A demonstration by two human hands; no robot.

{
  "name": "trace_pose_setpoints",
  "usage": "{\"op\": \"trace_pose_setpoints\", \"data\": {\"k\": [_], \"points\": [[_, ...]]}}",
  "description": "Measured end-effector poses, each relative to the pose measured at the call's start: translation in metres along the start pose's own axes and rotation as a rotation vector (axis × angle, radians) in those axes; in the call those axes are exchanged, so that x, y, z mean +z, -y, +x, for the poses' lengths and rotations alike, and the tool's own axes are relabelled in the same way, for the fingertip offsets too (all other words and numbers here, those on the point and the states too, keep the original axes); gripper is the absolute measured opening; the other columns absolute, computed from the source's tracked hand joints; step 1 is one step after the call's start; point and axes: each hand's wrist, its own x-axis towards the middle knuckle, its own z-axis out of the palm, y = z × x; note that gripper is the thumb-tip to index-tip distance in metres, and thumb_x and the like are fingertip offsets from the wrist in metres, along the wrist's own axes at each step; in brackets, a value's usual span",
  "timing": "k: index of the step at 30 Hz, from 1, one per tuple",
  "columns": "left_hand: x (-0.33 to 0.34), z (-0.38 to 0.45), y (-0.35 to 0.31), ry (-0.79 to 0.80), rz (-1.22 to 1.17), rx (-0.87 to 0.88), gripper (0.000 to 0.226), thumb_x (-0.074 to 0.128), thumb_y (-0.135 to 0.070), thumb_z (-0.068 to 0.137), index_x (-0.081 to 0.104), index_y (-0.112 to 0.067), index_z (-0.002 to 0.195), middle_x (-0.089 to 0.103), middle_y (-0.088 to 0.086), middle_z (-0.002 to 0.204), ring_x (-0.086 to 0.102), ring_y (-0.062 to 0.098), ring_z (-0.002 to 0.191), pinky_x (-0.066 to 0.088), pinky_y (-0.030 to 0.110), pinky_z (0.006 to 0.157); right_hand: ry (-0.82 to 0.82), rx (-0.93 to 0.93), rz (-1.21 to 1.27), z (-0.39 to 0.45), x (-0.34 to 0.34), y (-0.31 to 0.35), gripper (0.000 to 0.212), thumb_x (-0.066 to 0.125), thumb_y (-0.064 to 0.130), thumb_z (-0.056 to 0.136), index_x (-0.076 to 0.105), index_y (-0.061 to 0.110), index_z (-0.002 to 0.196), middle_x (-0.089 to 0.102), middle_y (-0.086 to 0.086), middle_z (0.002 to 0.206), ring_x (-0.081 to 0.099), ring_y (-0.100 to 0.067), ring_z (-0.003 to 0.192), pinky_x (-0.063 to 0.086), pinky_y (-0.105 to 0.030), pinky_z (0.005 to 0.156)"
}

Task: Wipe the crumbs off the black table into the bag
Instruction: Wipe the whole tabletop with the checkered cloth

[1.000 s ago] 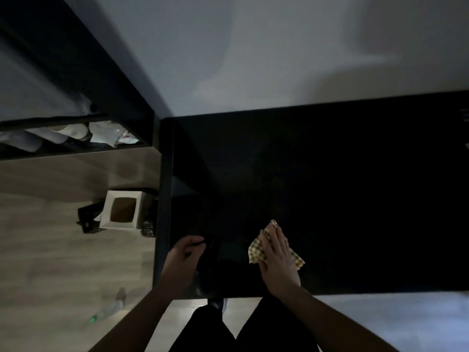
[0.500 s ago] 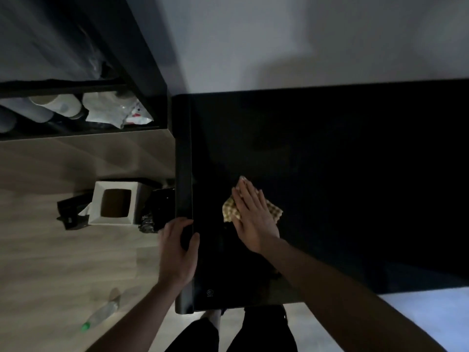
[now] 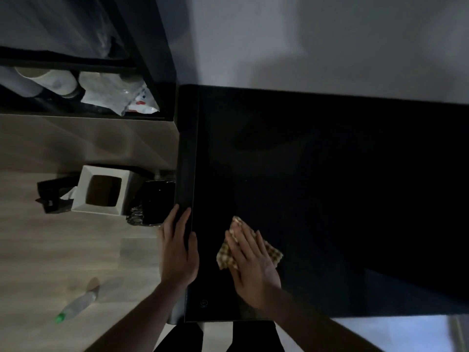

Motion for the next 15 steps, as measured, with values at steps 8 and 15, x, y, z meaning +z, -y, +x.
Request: {"op": "trace_pose_setpoints", "data": {"k": [8, 15], "points": [[0.007, 0.003, 0.001, -0.008, 0.031, -0.059, 0.059, 0.044, -0.025, 0.098, 0.031, -0.032, 0.155, 0.016, -0.011, 0.164, 0.028, 0.021, 0.146, 0.034, 0.040, 0.114, -0.118, -0.079, -0.153, 0.169, -0.060, -0.021, 0.076, 0.039, 0.038, 0.102, 0.008, 0.014, 0.167, -0.010, -0.008, 0.175, -0.011, -0.025, 0.162, 0.002, -0.052, 0.131], [0.004, 0.002, -0.005, 0.015, 0.123, -0.106, 0.067, 0.047, -0.025, 0.099, 0.018, -0.039, 0.158, 0.010, -0.014, 0.166, 0.029, 0.021, 0.146, 0.041, 0.039, 0.109, -0.144, 0.030, -0.072, 0.186, -0.069, -0.017, 0.071, 0.030, 0.042, 0.107, 0.003, 0.016, 0.167, -0.014, -0.006, 0.175, -0.016, -0.024, 0.161, 0.002, -0.055, 0.130]]}}
